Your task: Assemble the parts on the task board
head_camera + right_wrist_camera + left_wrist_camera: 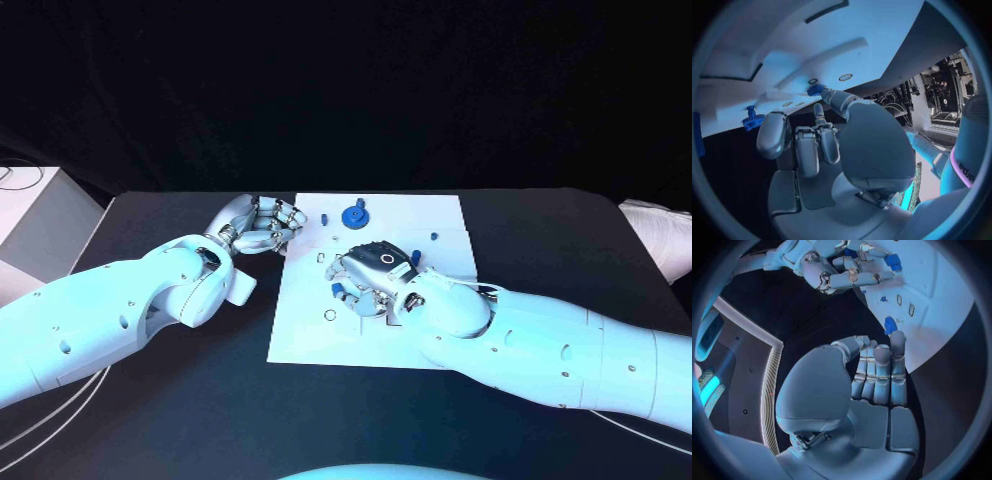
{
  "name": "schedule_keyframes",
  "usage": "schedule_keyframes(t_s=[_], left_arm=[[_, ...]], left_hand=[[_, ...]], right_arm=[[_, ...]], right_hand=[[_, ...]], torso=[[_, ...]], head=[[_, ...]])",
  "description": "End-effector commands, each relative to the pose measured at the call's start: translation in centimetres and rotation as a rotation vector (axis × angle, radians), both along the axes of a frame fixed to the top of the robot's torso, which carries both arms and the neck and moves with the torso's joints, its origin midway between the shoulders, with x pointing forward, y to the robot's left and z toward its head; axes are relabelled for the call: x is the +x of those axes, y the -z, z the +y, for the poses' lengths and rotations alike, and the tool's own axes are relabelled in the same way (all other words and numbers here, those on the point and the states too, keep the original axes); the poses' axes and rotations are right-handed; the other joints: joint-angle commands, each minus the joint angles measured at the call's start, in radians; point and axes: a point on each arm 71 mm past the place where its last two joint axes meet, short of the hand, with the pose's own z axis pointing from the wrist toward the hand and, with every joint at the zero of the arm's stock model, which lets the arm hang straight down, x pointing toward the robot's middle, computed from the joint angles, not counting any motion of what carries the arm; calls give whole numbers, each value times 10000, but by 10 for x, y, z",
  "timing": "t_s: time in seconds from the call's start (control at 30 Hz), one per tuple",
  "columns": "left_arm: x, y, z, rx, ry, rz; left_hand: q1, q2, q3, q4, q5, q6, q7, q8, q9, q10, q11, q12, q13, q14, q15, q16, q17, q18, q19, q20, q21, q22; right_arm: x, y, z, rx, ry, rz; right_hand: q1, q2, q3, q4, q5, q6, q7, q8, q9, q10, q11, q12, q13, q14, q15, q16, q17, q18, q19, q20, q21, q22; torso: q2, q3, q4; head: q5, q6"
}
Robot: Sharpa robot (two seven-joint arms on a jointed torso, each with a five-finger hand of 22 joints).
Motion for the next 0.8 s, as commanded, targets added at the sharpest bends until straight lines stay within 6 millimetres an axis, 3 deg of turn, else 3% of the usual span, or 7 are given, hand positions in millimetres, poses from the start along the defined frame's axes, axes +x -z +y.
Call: schedule_keyframes(t_s=[0.03,0.47,0.8], left_arm=[[0,0,-1,-72,142,93],[0,1,-1,-55,143,195],[0,2,-1,-43,138,233]], left_hand=[[94,-5,-25,-55,50,-37,15,-67,-8,-3,42,-54,-8,-54,18,-49,-8,149,-7,44,-55,-12],[100,7,-32,-62,46,-65,29,-86,-20,-30,57,-61,-22,-81,29,-86,-54,148,-17,52,-58,-12],[128,24,-26,-84,50,-82,36,-97,-28,-48,64,-62,-31,-117,34,-128,-107,150,-29,57,-58,-11]], right_arm=[[0,-1,-2,261,122,-81],[1,5,-3,-332,265,609],[1,7,-4,-516,298,760]], right_hand=[[-53,-67,-13,107,-63,15,14,-7,0,197,90,5,1549,699,105,6,1867,-161,25,77,-35,35],[-407,-35,-318,683,84,565,-69,260,85,310,39,172,1682,779,82,104,2028,-201,204,88,105,256],[-290,22,-345,717,147,789,-159,418,141,374,-41,259,1752,831,17,165,2137,-233,309,35,224,410]], torso=[[0,-4,1],[-4,-8,7],[0,-12,4]], head=[[-2,-7],[-21,-51],[-22,-71]])
